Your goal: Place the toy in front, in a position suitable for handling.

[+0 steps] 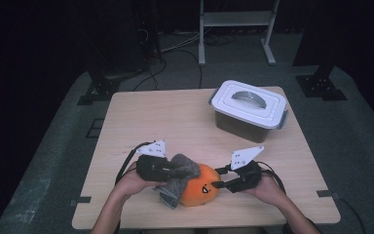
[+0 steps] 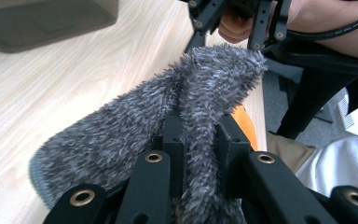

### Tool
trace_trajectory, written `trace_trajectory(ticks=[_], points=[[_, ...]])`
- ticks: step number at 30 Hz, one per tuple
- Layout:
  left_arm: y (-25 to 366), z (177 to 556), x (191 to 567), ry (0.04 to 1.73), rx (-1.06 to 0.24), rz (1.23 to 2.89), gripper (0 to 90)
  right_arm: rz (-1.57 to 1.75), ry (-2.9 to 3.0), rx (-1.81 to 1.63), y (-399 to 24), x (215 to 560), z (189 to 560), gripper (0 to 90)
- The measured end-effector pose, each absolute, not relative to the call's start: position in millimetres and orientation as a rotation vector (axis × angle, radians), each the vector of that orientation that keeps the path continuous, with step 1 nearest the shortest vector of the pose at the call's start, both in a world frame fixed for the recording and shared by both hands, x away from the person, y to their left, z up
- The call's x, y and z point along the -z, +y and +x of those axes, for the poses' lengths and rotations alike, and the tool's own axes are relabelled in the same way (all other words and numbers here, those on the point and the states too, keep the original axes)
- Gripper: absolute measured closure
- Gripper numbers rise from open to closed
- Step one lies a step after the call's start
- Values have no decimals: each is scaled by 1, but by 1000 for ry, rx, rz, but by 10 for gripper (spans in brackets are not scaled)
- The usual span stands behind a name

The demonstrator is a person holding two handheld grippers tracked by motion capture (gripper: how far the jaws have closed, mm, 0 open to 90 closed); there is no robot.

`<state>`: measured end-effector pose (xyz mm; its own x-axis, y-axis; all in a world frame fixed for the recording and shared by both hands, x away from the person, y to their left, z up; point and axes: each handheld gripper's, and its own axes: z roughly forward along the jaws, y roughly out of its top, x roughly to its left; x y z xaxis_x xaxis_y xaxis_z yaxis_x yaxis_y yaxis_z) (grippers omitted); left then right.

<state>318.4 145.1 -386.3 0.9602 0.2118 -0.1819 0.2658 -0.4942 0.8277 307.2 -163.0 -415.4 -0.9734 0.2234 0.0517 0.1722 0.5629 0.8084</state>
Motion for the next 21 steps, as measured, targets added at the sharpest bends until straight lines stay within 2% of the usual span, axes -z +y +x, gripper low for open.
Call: trace_trajectory(ticks=[5, 11, 14, 18, 21], points=[[143, 317, 389, 325, 82, 2103, 768, 386, 2715, -1443, -161, 410, 310, 346], [135, 311, 387, 281, 87, 2120, 768, 393, 2736, -1442, -156, 413, 313, 282], [133, 310, 386, 268, 97, 2121, 768, 379, 2755, -1451, -154, 415, 312, 300], [134, 312, 382, 270, 84, 2117, 768, 321, 2758, -1428, -156, 415, 309, 461], [137, 315, 379, 284, 70, 2117, 768, 281, 2751, -1412, -157, 415, 306, 497]])
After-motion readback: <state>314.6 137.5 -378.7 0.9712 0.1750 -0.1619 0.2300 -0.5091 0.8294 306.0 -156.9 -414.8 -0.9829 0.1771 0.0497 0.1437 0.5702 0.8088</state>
